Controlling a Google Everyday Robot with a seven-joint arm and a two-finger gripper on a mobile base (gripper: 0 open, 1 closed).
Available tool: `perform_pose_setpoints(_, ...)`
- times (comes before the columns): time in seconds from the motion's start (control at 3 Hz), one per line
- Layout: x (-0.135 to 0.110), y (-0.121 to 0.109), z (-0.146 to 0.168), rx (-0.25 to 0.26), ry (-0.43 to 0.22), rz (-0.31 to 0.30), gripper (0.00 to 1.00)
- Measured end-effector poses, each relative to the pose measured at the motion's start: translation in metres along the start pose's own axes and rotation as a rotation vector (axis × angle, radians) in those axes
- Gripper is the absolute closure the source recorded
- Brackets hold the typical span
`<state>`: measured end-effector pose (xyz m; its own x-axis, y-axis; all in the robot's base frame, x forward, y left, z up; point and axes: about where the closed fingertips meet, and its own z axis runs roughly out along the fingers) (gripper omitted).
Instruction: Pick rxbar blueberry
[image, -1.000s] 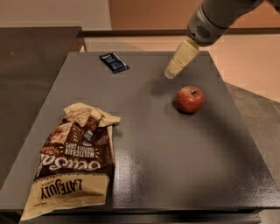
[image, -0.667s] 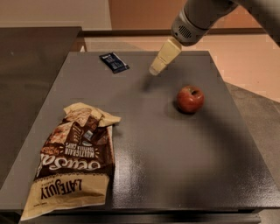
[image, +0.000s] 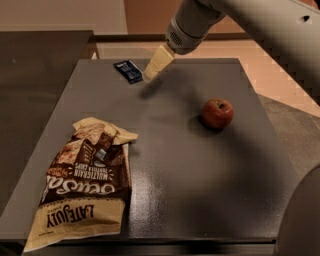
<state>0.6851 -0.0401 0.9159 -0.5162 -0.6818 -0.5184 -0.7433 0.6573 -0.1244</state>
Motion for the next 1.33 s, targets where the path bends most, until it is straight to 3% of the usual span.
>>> perform_pose_setpoints(0.67, -0.04, 0.026, 0.043, -0.006, 0.059, 0.036, 0.0)
perform_pose_setpoints(1.33, -0.061, 0.031, 0.082, -0.001, 0.144, 0.093, 0.0)
